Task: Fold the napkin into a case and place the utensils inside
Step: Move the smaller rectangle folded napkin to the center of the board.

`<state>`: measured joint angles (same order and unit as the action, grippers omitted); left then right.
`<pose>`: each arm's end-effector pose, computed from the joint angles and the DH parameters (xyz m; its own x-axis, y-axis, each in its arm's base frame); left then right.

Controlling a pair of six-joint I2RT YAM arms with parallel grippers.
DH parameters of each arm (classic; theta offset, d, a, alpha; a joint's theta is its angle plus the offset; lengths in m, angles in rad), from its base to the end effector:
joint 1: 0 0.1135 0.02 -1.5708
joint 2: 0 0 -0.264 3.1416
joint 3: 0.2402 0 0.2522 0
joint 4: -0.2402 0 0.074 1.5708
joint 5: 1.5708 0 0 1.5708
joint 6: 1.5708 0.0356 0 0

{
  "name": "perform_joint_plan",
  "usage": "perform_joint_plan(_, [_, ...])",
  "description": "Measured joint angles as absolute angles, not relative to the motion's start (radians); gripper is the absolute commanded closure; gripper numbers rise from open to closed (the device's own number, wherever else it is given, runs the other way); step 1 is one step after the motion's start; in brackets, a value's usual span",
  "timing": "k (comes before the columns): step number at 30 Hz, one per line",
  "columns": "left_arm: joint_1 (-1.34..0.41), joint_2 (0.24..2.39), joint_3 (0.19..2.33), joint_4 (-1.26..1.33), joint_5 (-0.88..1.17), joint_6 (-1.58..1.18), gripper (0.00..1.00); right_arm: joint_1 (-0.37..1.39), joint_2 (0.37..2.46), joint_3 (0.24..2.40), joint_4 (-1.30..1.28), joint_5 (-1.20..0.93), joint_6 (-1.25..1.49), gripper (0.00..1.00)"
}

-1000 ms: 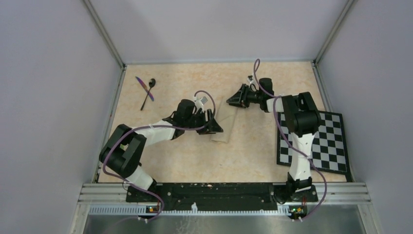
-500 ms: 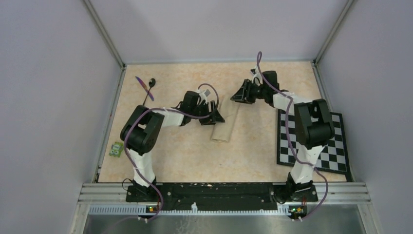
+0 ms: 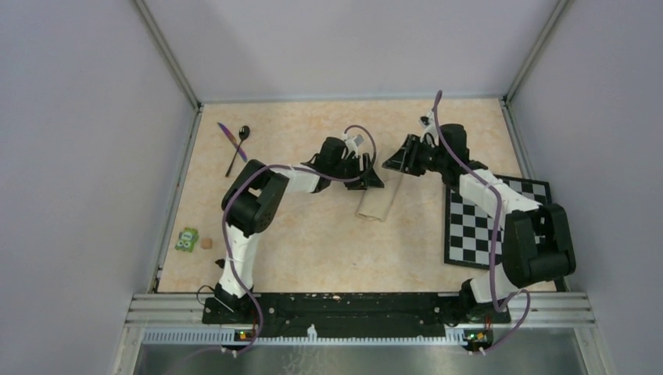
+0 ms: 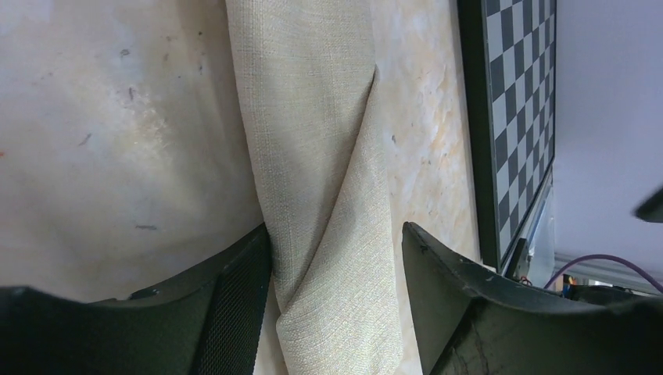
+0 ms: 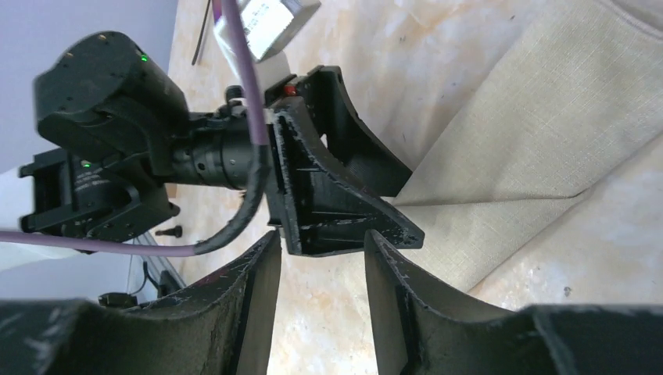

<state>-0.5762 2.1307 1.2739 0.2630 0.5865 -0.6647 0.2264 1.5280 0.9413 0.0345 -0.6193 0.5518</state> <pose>0.3682 -0.2627 0.1334 -0.8865 -0.0367 -0.4614 0.3705 0.5410 -0.7550 0.3204 0.0950 0.2376 -0.7836 0.2576 -0.5654 -0.2978 0.6430 0.7056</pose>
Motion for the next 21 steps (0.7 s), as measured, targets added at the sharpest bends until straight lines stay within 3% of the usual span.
perform_joint_plan(8, [-0.625, 2.139, 1.238, 0.356, 0.572, -0.773, 0.31, 0.226, 1.379, 0.931, -0.033, -0.483, 0.523, 0.55])
perform_joint_plan(14, [-0.663, 2.084, 1.14, 0.419, 0.567, -0.852, 0.2, 0.226, 1.37, 0.931, -0.09, -0.439, 0.488, 0.53])
perform_joint_plan(21, [-0.642, 1.793, 1.042, 0.07, 0.411, -0.721, 0.1, 0.226, 1.323, 0.93, -0.109, -0.448, 0.474, 0.5])
